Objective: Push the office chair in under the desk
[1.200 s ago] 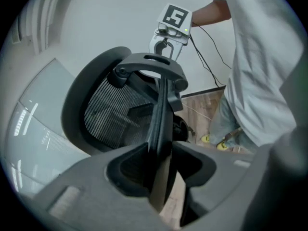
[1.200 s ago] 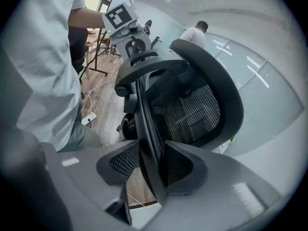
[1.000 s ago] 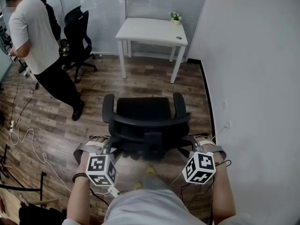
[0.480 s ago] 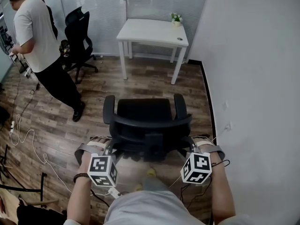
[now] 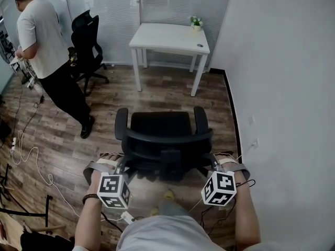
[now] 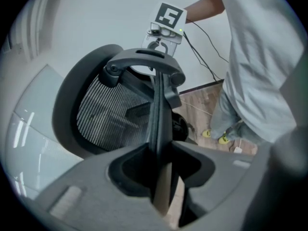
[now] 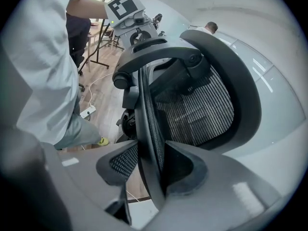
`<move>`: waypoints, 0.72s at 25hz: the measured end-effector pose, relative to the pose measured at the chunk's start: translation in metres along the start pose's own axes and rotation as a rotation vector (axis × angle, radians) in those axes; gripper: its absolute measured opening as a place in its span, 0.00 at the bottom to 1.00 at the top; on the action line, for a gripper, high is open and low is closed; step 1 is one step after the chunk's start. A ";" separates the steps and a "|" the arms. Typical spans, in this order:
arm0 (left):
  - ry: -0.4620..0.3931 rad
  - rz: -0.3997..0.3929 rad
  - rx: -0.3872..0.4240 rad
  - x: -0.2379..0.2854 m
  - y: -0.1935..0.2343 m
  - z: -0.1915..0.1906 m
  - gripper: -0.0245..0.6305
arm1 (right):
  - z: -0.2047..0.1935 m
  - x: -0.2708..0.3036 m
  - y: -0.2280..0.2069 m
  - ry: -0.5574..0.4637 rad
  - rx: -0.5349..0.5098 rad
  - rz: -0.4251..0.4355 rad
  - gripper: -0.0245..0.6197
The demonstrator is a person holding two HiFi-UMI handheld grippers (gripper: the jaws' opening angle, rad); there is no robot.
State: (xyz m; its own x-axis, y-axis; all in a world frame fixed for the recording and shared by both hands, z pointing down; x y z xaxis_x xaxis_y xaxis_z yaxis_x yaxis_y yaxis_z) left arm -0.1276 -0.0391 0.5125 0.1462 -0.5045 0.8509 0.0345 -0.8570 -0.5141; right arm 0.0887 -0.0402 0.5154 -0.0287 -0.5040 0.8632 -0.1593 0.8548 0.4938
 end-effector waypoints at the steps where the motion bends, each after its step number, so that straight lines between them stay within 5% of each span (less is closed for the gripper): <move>1: 0.000 0.003 -0.001 0.002 0.003 -0.001 0.24 | 0.001 0.002 -0.003 0.002 0.004 -0.001 0.29; 18: 0.016 0.020 -0.022 0.062 0.108 -0.001 0.26 | 0.004 0.057 -0.106 -0.016 0.007 -0.017 0.30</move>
State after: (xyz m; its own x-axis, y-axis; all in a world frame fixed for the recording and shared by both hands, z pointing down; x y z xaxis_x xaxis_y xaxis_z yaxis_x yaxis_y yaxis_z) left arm -0.1161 -0.1633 0.5103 0.1308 -0.5231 0.8422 0.0099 -0.8487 -0.5287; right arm 0.0996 -0.1600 0.5116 -0.0421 -0.5205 0.8528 -0.1671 0.8453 0.5076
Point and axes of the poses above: the fingertips, and each gripper's own axes: x forward along the fingers, y to its left, z out of its top, the point moved 3 cm from there along -x, backward along the fingers, and after that the axes turned 13 degrees about y, right-handed, at the moved point
